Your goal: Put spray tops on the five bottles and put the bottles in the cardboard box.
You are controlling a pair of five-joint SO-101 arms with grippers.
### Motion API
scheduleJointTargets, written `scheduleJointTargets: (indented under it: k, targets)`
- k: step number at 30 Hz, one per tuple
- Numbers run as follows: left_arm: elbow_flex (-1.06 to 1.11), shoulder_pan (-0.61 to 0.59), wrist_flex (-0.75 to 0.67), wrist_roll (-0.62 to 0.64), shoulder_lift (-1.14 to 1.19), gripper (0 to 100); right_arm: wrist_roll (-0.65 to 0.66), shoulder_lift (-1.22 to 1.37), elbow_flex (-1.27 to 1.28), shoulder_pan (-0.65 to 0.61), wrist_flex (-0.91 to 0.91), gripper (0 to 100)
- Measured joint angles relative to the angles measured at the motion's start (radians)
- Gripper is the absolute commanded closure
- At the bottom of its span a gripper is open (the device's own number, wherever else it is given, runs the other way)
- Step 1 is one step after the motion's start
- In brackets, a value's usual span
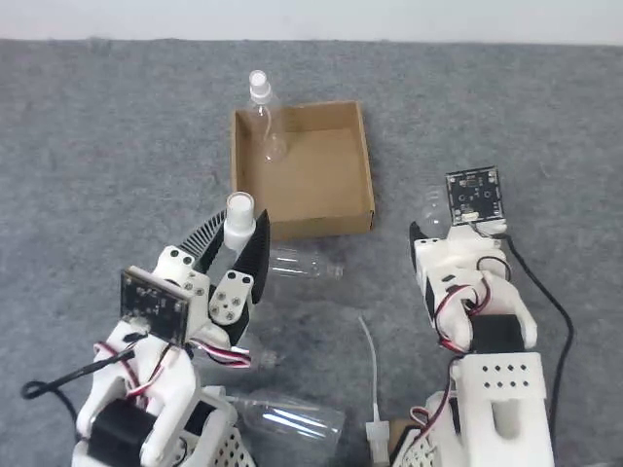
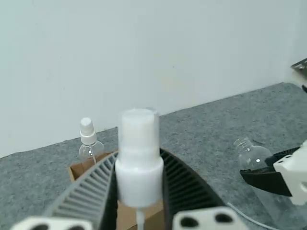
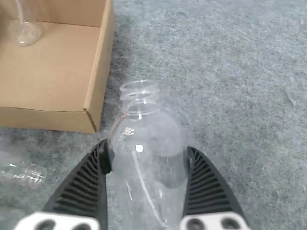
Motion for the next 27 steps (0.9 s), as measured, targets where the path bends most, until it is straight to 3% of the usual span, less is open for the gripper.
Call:
scheduleJointTargets:
  k: [11, 27]
  targets:
    - [0.000, -0.114, 0.000, 0.069, -0.041, 99, 0.000, 0.000, 0.000, -0.071, 0.000, 99.1]
    - [0.041, -0.117, -0.054, 0.072, -0.054, 99, 0.000, 0.000, 0.008, -0.183, 0.000, 99.1]
